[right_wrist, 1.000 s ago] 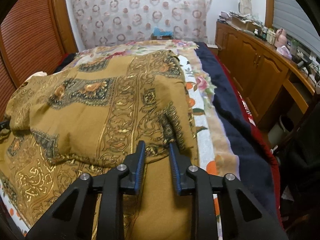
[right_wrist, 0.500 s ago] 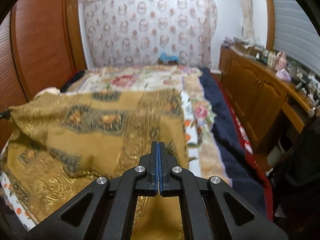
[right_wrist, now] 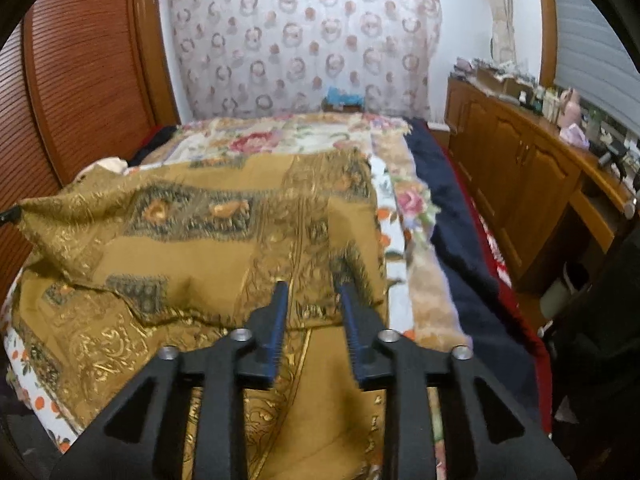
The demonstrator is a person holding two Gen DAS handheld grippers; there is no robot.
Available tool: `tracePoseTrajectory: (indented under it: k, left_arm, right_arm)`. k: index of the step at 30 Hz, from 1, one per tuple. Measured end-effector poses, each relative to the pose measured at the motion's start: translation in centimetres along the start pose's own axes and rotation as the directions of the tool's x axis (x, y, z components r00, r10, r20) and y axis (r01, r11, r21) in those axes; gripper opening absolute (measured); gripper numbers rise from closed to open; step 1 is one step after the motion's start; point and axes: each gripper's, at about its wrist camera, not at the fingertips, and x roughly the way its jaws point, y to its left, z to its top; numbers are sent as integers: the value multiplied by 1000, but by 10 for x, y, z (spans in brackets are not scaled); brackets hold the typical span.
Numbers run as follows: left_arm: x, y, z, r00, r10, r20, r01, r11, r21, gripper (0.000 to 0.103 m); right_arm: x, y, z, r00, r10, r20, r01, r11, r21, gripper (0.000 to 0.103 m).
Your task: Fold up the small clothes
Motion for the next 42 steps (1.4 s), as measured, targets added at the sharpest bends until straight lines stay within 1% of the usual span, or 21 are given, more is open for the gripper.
tracePoseTrajectory:
  k: [2,5,8,10,13,15,16,17,18,20,21,25,28,31,35,36,38,40,41,42]
  left_arm:
    - [2,1,-2,1000,3,-7,-3,1000,-2,0]
    - [7,1,-6,1000,4,-17,-4,1000,-2,0]
    - [11,1,-9,1000,4,-27,-4,1000,-7,0]
    - [15,2,-11,999,5,-35,-6,1000,-8,0]
    - [21,4,-14,999,12,-50,-12,1000,-5,0]
    - [23,5,-15,998,16,-59,-16,1000,0,0]
    - [23,5,-15,998,14,-55,-13,1000,3,0]
    - [20,4,-15,999,4,-43,-4,1000,1,0]
    - [16,4,-14,999,-1,-34,1,1000,1,0]
    - [5,0,-10,1000,-9,-4,9,1000,5,0]
    - [-4,-3,-7,1000,-24,15,24,1000,6,0]
    - [-30,-9,5,997,-47,64,46,999,15,0]
    - [-47,-8,9,995,-58,86,57,998,8,0]
    - [-63,-5,5,995,-36,90,35,999,6,0]
    - [-73,2,-18,999,0,47,0,1000,5,0]
    - [-72,5,-28,1000,14,26,-14,1000,1,1]
    - [-67,8,-42,1000,20,-5,-20,1000,-7,3]
    - [-59,12,-56,999,32,-41,-32,999,-9,8]
    - [-55,14,-62,998,39,-56,-39,999,-9,15]
    - [-50,15,-68,996,52,-74,-53,999,-8,25]
  right_arm:
    - [7,-3,-5,1000,-8,-23,8,1000,17,37]
    - [16,-9,-11,998,-11,-58,14,999,52,38]
    - [27,-13,-10,996,-13,-85,20,997,79,38]
    - [34,-15,-9,995,-20,-97,30,995,98,38]
    - [40,-18,-1,996,-28,-87,37,994,103,38]
    - [44,-18,1,996,-36,-87,45,994,95,27]
    - [45,-17,3,996,-38,-86,45,996,79,14]
    - [45,-16,4,996,-26,-80,31,997,71,3]
    - [39,-13,5,999,-15,-44,18,998,55,3]
    - [28,-8,8,1000,-10,-11,11,999,31,1]
    - [17,-6,10,1000,2,18,-3,999,32,1]
    - [-21,-2,20,996,25,90,-26,1000,15,1]
    - [-50,-1,27,991,42,123,-44,999,8,1]
    - [-78,-3,29,989,57,140,-58,998,3,1]
    - [-108,-2,16,991,68,116,-67,998,-16,1]
    - [-111,-1,10,992,69,102,-67,997,-22,1]
    - [-112,2,-2,994,82,72,-80,996,-30,1]
    - [-105,7,-21,997,67,24,-66,997,-39,2]
    - [-101,7,-24,998,64,11,-63,997,-41,3]
    - [-96,7,-31,998,62,-6,-62,997,-40,4]
